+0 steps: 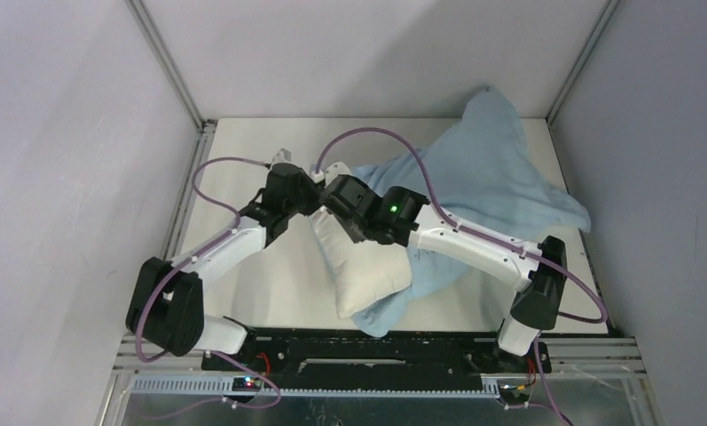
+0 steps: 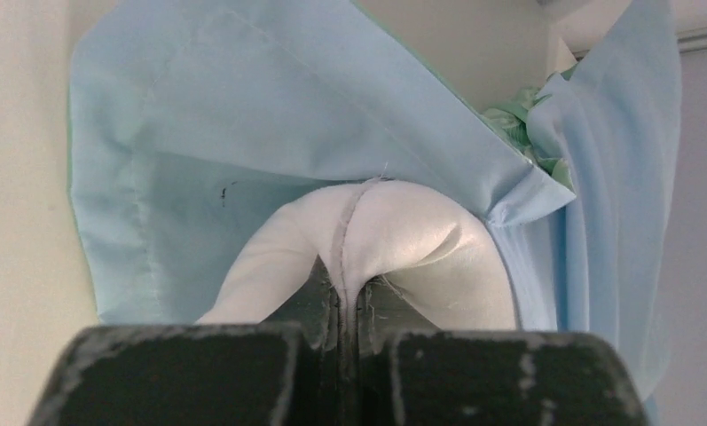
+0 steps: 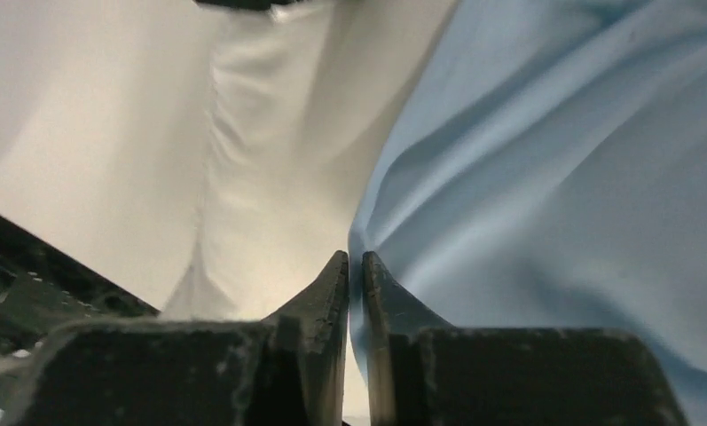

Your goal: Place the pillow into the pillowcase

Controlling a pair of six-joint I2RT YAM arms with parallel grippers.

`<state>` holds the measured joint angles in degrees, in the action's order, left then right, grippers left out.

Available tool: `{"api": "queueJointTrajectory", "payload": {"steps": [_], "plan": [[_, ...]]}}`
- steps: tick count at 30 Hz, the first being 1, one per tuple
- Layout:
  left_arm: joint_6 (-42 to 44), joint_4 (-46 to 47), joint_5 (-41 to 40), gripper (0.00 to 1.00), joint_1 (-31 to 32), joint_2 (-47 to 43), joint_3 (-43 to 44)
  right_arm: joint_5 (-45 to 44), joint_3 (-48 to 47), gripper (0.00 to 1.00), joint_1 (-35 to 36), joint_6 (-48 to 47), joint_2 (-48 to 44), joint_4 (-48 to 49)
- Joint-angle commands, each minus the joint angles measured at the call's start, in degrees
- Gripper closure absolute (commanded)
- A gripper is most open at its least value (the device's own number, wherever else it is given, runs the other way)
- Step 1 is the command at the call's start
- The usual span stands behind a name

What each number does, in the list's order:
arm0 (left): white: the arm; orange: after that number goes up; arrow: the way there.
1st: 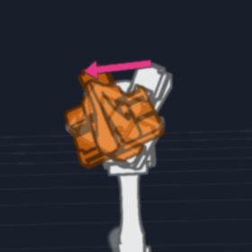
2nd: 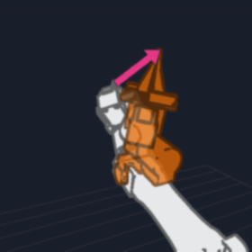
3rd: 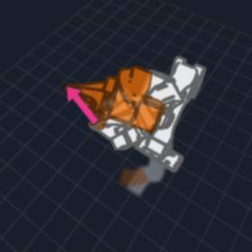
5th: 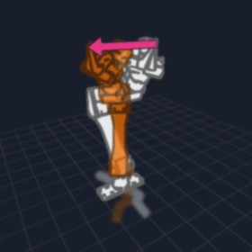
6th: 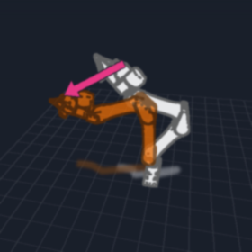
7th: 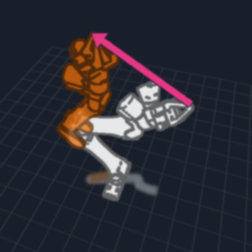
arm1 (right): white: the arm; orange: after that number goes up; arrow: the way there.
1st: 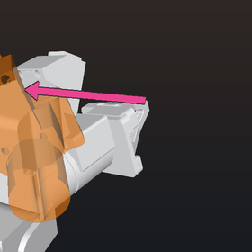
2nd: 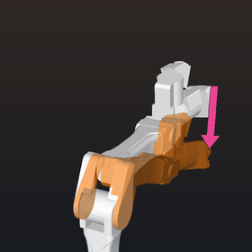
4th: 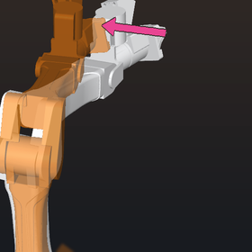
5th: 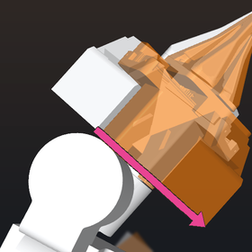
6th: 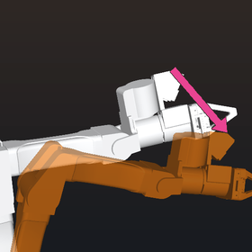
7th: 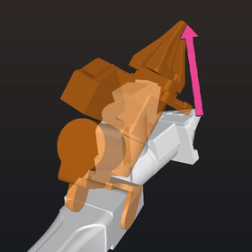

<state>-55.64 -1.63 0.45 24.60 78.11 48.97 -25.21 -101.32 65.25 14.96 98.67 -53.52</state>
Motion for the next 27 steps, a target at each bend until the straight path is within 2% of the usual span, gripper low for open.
{"api": "queueJointTrajectory", "payload": {"steps": [1,2,3,4,6,8,11,14,19,22,27], "plan": [[3.16,4.78,-1.85,0.91,-1.10,1.25,5.40,5.90,4.56,0.77,-3.39,5.61,-5.31,5.70],[4.41,3.30,-1.37,0.81,-1.65,0.99,6.30,5.12,4.56,0.69,-3.52,5.95,-6.00,5.25],[5.80,1.81,-1.30,0.65,-2.16,0.01,7.10,3.88,4.62,0.56,-3.34,6.04,-6.82,4.93],[7.25,-0.67,-1.40,0.49,-2.54,-0.66,7.72,2.32,4.59,0.49,-3.12,6.35,-7.58,4.38],[9.98,-3.79,-1.29,0.29,-3.19,-4.23,8.42,-0.62,4.67,0.36,-3.09,7.63,-9.42,2.75],[12.30,-8.04,-1.38,0.17,-3.40,-7.46,8.92,-4.57,5.83,0.33,-3.03,9.71,-11.56,0.87],[14.75,-13.66,-0.99,0.05,-3.41,-12.94,7.60,-9.74,10.01,0.28,-2.75,12.93,-15.93,-0.91],[15.63,-16.99,0.96,0.02,-3.29,-19.12,3.15,-12.03,15.08,0.30,-2.37,15.51,-20.14,-1.18],[13.57,-21.27,3.36,0.02,-0.43,-28.73,-3.73,-11.46,22.72,0.42,-2.15,18.61,-24.57,-0.95],[11.68,-24.27,2.77,0.02,3.88,-33.33,-6.81,-10.59,24.84,0.45,-1.90,19.81,-25.40,-0.99],[7.30,-26.31,-0.24,0.00,15.82,-36.39,-10.59,-8.73,27.33,0.45,-3.27,19.40,-24.84,1.61]]}}
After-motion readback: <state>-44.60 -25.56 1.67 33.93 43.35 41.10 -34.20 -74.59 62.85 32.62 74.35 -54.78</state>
